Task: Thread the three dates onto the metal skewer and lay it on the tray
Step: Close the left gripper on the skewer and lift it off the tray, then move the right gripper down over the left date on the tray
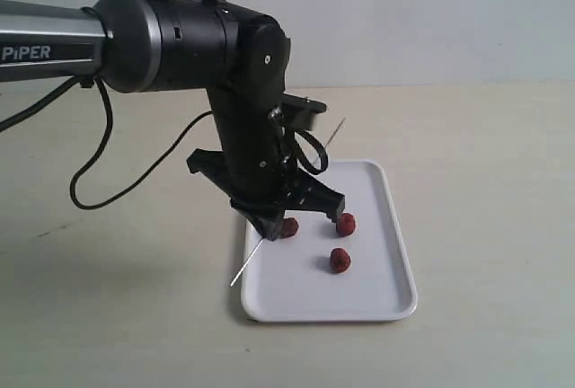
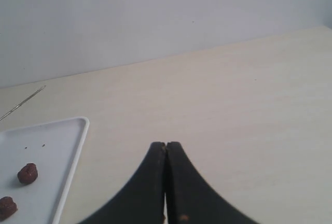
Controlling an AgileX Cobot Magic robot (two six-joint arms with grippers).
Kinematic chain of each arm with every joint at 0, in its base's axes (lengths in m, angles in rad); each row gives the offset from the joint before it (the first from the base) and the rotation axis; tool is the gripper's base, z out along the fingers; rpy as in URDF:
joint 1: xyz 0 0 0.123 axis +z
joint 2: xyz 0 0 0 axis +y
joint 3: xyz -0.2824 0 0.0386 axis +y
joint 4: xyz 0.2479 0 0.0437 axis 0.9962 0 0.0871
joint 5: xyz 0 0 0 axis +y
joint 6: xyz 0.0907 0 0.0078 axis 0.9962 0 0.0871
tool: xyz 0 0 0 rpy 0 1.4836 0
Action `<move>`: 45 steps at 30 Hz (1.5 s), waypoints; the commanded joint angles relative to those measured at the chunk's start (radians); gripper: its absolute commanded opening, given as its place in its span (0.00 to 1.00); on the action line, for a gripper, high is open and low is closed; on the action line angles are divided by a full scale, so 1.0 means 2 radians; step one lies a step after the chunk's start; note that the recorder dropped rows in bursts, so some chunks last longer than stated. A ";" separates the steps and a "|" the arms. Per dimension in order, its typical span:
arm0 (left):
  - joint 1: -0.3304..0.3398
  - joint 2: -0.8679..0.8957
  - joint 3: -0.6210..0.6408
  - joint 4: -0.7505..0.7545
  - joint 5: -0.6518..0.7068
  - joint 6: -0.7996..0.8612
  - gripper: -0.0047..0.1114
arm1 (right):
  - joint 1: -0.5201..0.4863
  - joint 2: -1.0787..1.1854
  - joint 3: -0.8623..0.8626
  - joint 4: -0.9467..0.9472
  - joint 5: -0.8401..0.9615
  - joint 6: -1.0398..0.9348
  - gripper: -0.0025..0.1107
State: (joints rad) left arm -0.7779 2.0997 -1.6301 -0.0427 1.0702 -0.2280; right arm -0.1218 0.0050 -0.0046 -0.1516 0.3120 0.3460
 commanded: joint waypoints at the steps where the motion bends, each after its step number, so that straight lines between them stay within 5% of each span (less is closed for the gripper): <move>1: 0.001 -0.008 -0.001 0.021 0.010 0.049 0.04 | -0.003 -0.003 0.002 -0.003 -0.004 -0.002 0.02; 17: 0.006 -0.015 0.010 0.033 0.006 0.146 0.04 | -0.003 -0.003 0.002 -0.003 -0.013 -0.002 0.02; 33: 0.143 -0.163 0.188 0.008 -0.107 0.315 0.04 | -0.003 -0.003 0.002 -0.003 -0.011 -0.002 0.02; 45: 0.155 -0.180 0.216 0.021 -0.148 0.522 0.04 | -0.003 -0.003 0.002 -0.003 -0.011 -0.002 0.02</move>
State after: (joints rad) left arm -0.4711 1.7527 -1.2013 0.0000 0.8151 0.7256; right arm -0.1218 0.0050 -0.0046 -0.1516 0.3028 0.3460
